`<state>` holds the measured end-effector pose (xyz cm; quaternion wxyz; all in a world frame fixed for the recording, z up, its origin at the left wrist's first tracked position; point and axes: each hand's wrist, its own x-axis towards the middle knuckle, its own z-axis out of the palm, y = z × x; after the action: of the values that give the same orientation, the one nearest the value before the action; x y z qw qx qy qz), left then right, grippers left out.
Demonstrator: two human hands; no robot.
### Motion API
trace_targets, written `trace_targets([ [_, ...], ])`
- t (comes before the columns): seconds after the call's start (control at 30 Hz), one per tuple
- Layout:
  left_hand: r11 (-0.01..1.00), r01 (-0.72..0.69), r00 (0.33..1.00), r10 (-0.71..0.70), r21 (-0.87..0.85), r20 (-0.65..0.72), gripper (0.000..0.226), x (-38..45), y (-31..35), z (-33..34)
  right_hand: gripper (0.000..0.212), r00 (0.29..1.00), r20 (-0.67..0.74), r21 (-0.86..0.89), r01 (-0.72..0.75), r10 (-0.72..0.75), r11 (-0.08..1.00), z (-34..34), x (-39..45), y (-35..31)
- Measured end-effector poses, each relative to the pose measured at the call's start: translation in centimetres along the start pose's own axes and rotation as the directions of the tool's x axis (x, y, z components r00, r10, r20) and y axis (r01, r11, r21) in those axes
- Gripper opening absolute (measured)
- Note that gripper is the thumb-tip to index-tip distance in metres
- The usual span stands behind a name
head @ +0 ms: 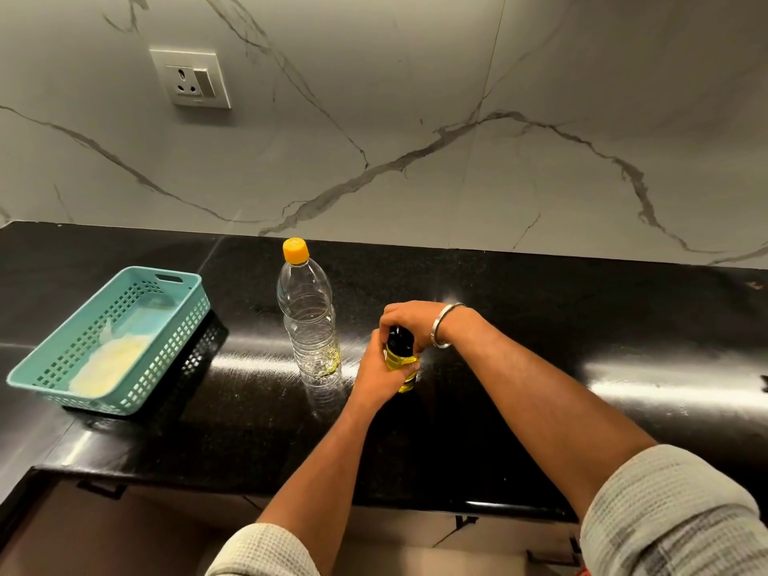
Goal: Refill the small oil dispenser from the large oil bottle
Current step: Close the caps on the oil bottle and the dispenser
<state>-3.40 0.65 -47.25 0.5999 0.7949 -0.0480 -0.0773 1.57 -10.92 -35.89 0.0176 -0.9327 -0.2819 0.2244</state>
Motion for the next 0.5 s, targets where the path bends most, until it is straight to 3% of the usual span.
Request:
trace_targets([
  [0.23, 1.0, -0.006, 1.0, 0.006, -0.003, 0.014, 0.065, 0.1, -0.1, 0.1, 0.055, 0.97, -0.142, 0.006, -0.199, 0.198, 0.98, 1.1, 0.2, 0.1],
  [0.37, 1.0, 0.001, 1.0, -0.002, 0.02, 0.01, 0.068, 0.0, -0.3, 0.1, 0.066, 0.928, -0.132, -0.027, -0.355, 0.349, 0.934, 1.3, 0.6, -0.4],
  [0.43, 1.0, 0.002, 1.0, -0.002, 0.023, 0.01, 0.064, 0.0, -0.3, 0.1, 0.071, 0.928, -0.131, -0.06, -0.359, 0.349, 0.931, 0.5, 0.6, -0.4],
  [0.5, 1.0, 0.002, 1.0, -0.002, 0.018, 0.016, 0.064, 0.2, -0.2, 0.1, 0.068, 0.962, -0.082, -0.078, -0.266, 0.259, 0.961, -0.6, 0.4, -0.4],
])
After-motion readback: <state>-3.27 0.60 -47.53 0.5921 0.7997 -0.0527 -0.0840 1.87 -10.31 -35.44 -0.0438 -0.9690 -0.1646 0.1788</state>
